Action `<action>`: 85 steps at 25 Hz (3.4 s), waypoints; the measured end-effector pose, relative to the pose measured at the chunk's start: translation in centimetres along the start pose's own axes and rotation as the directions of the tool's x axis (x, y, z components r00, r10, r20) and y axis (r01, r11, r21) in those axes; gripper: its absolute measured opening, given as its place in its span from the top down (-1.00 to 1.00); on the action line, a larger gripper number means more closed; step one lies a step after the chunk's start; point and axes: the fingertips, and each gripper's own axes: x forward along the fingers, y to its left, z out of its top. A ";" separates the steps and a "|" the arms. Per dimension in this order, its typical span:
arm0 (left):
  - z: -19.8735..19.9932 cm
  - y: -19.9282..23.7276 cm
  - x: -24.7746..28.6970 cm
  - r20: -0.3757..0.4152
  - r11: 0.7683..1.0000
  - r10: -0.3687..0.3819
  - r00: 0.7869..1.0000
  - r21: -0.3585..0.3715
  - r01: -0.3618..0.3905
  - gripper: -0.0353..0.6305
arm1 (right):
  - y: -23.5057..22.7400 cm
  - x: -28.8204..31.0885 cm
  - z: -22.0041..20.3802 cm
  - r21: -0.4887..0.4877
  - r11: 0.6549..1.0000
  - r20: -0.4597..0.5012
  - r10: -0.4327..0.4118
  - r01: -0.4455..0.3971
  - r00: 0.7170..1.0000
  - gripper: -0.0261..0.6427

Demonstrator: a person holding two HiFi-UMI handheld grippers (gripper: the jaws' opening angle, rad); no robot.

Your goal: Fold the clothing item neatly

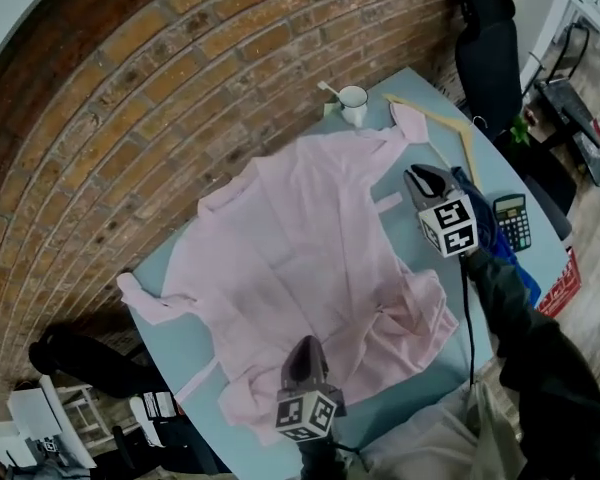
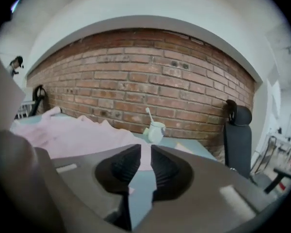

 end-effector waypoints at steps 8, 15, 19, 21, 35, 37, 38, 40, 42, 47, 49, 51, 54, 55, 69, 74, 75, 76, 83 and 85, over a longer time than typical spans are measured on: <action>1.3 1.4 5.8 -0.023 0.996 0.087 0.996 -0.004 -0.087 0.87 | -6.5 7.6 -3.0 -0.270 0.954 -0.069 -0.157 0.133 0.985 0.58; 4.0 -0.2 13.5 -0.055 0.992 0.062 0.997 0.117 -0.055 0.76 | -8.5 11.7 -6.5 -0.379 0.922 -0.187 -0.160 0.079 0.969 0.48; 4.3 -1.8 16.0 -0.055 0.994 0.019 0.998 0.112 -0.013 0.72 | -9.0 13.6 -7.1 -0.449 0.894 -0.265 -0.147 0.013 0.953 0.48; 3.6 -2.3 16.9 -0.078 0.992 0.013 0.997 0.127 -0.003 0.72 | -8.4 14.5 -7.8 -0.477 0.878 -0.316 -0.122 -0.046 0.941 0.50; 3.7 -1.0 12.0 -0.065 0.999 0.016 0.998 0.046 -0.013 0.64 | 4.9 1.9 9.4 -0.426 0.895 0.013 0.150 -0.130 0.989 0.88; 3.6 -0.1 10.3 -0.068 0.997 0.057 0.996 0.060 -0.053 0.64 | 10.8 -0.3 10.2 -0.413 0.868 -0.014 0.296 -0.275 0.955 0.88; 3.5 0.4 9.6 -0.069 0.996 0.072 0.995 0.058 -0.068 0.64 | 13.6 -1.1 9.9 -0.395 0.854 -0.031 0.356 -0.339 0.934 0.88; 3.3 1.1 8.2 -0.069 0.995 0.088 0.994 0.041 -0.086 0.64 | 18.5 -2.2 8.3 -0.358 0.830 -0.052 0.441 -0.429 0.896 0.88; 3.4 1.7 6.7 -0.063 0.995 0.097 0.993 0.034 -0.095 0.63 | 22.1 -2.7 5.9 -0.335 0.808 -0.090 0.484 -0.485 0.870 0.88; 3.3 2.9 3.5 -0.062 0.995 0.092 0.994 0.041 -0.090 0.55 | 27.7 -3.9 0.1 -0.206 0.761 -0.245 0.569 -0.615 0.785 0.59; 3.1 3.5 2.2 -0.057 0.995 0.094 0.994 0.031 -0.093 0.40 | 29.8 -6.8 -0.1 -0.135 0.716 -0.243 0.645 -0.684 0.724 0.37; 3.1 4.6 0.8 -0.038 0.994 0.108 0.993 0.007 -0.108 0.38 | 31.2 -9.3 -0.3 -0.105 0.685 -0.247 0.684 -0.721 0.687 0.27; 3.4 6.5 -1.2 -0.008 0.991 0.133 0.991 -0.010 -0.134 0.39 | 32.2 -12.1 -1.0 -0.049 0.689 -0.239 0.695 -0.724 0.678 0.33; 3.7 7.5 -1.9 0.008 0.989 0.148 0.989 -0.015 -0.148 0.40 | 32.3 -12.9 -1.2 -0.021 0.703 -0.235 0.688 -0.711 0.687 0.40; 9.1 32.4 -7.6 0.093 0.867 0.498 0.862 -0.083 -0.492 0.87 | 37.7 -14.2 -8.8 0.132 0.835 -0.305 0.548 -0.535 0.779 0.91; 13.7 43.0 -5.8 0.087 0.827 0.561 0.823 -0.086 -0.555 0.65 | 38.3 -13.2 -11.4 0.112 0.853 -0.358 0.513 -0.510 0.780 0.91; 14.4 44.6 -5.1 0.074 0.825 0.564 0.822 -0.072 -0.560 0.60 | 38.4 -13.1 -11.5 0.092 0.857 -0.360 0.504 -0.507 0.785 0.91; 15.0 46.0 -4.2 0.059 0.825 0.566 0.823 -0.051 -0.563 0.40 | 38.6 -13.0 -11.6 0.064 0.858 -0.363 0.495 -0.509 0.789 0.91; 14.3 52.6 3.0 -0.120 0.839 0.542 0.832 0.034 -0.542 -0.19 | 39.6 -12.7 -11.4 -0.043 0.869 -0.399 0.437 -0.493 0.806 0.91; 14.0 53.2 3.5 -0.134 0.827 0.562 0.816 0.094 -0.555 -0.14 | 39.8 -12.5 -11.4 -0.030 0.868 -0.398 0.444 -0.496 0.802 0.91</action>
